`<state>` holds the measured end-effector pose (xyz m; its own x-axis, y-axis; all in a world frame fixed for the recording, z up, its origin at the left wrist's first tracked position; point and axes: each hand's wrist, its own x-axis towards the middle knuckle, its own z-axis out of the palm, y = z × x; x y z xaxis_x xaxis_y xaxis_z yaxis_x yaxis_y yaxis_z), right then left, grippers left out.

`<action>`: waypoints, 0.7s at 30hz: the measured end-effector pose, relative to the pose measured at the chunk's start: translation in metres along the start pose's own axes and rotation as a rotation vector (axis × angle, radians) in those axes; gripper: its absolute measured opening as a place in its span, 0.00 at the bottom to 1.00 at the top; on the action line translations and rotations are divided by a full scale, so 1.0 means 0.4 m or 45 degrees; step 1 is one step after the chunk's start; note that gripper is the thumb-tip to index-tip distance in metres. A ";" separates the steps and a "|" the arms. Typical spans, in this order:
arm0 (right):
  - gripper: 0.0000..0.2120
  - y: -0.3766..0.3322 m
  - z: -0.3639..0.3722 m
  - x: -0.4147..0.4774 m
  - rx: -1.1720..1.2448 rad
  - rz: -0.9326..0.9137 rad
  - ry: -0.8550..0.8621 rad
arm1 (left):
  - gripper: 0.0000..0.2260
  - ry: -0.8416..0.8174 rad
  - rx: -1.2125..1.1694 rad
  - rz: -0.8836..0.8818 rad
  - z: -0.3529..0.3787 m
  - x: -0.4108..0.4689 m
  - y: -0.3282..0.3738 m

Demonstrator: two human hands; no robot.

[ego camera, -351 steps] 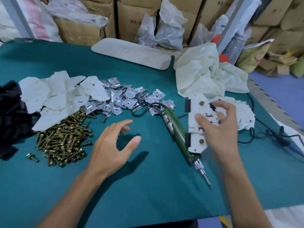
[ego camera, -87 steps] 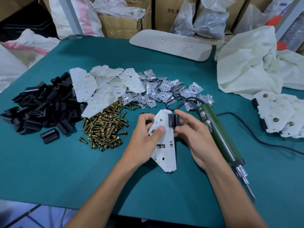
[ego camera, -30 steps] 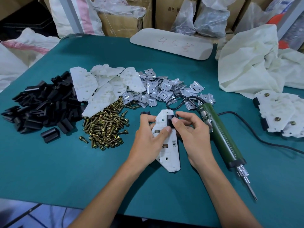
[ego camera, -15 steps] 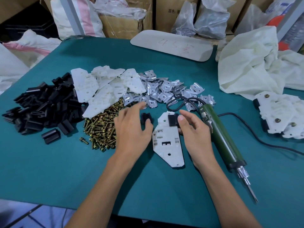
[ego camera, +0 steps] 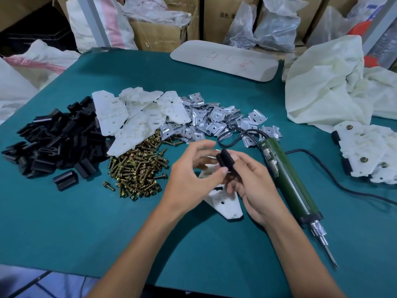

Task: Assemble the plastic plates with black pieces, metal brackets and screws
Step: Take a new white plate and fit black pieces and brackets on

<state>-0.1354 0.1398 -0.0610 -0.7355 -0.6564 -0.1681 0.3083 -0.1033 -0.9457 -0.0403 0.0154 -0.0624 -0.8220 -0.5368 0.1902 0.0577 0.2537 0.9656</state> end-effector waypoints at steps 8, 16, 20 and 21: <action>0.11 -0.009 -0.022 0.014 0.085 -0.149 0.243 | 0.40 -0.148 1.133 -0.186 0.005 -0.018 -0.019; 0.13 0.012 -0.029 0.017 -0.145 -0.293 0.282 | 0.19 0.016 0.034 -0.307 0.001 0.007 -0.036; 0.16 0.025 -0.027 0.014 -0.378 -0.260 0.255 | 0.13 0.237 -0.235 -0.271 -0.008 0.016 -0.047; 0.16 0.028 -0.026 0.014 -0.448 -0.241 0.256 | 0.13 0.261 -0.279 -0.274 -0.009 0.016 -0.049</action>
<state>-0.1424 0.1429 -0.0756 -0.8725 -0.4885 -0.0011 -0.0413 0.0761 -0.9962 -0.0447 0.0042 -0.0796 -0.6992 -0.7148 -0.0113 0.0343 -0.0493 0.9982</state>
